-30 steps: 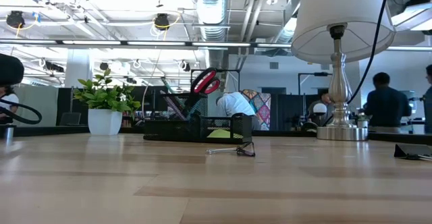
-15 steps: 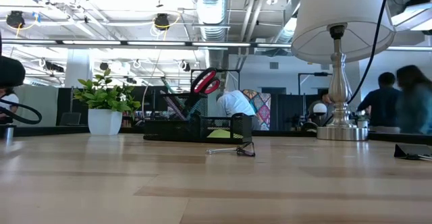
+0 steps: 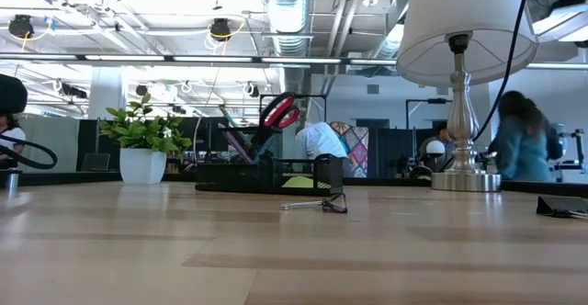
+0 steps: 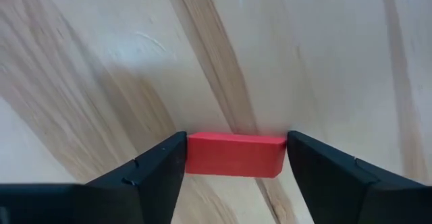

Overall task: Pick and place office supplies into organizer
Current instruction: Put the red eraser into the black desk organizer

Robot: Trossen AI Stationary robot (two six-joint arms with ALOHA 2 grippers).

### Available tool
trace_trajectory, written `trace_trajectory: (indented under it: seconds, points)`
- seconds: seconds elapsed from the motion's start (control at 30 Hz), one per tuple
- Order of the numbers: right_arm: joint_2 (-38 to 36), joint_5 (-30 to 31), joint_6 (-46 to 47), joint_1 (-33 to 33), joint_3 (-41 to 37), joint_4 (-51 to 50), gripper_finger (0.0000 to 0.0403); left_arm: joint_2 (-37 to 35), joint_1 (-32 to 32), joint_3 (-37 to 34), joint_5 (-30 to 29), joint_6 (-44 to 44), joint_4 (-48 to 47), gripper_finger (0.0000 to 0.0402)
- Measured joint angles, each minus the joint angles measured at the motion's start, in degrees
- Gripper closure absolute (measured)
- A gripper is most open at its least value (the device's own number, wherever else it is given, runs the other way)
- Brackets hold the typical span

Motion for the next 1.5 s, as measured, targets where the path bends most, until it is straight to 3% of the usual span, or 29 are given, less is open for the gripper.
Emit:
trace_trajectory:
  seconds: [0.3,0.43,0.63,0.9,1.13,1.3,1.4,1.5]
  points:
    - [0.0,0.0,0.0,0.0,0.0,0.0,0.0274,0.0,-0.3,0.0,-0.5,-0.4,-0.2,0.0239]
    - [0.0,0.0,0.0,0.0,0.0,0.0,0.0274,0.0,0.7,0.0,0.0,-0.6,0.0,0.0260]
    - [0.0,0.0,0.1,0.0,0.0,0.2,0.0274,0.3,3.1,2.2,0.3,0.1,-1.4,0.0260]
    - [0.0,0.0,0.1,0.0,0.0,0.2,0.0274,0.5,7.1,4.4,-4.7,3.9,-3.5,0.0271]
    - [0.0,0.0,0.1,0.0,0.0,0.3,0.0274,0.4,10.1,4.7,-0.9,5.0,-4.1,0.0275]
    - [0.0,0.0,0.1,0.0,0.0,0.3,0.0274,-0.1,10.2,5.6,4.3,8.0,-12.3,0.0251]
    - [0.0,0.0,0.1,0.1,0.0,0.3,0.0274,-0.9,8.2,7.1,2.1,8.0,-20.7,0.0238]
    - [0.0,0.0,0.1,0.1,0.0,0.3,0.0274,-2.0,5.0,7.1,2.2,9.3,-20.8,0.0235]
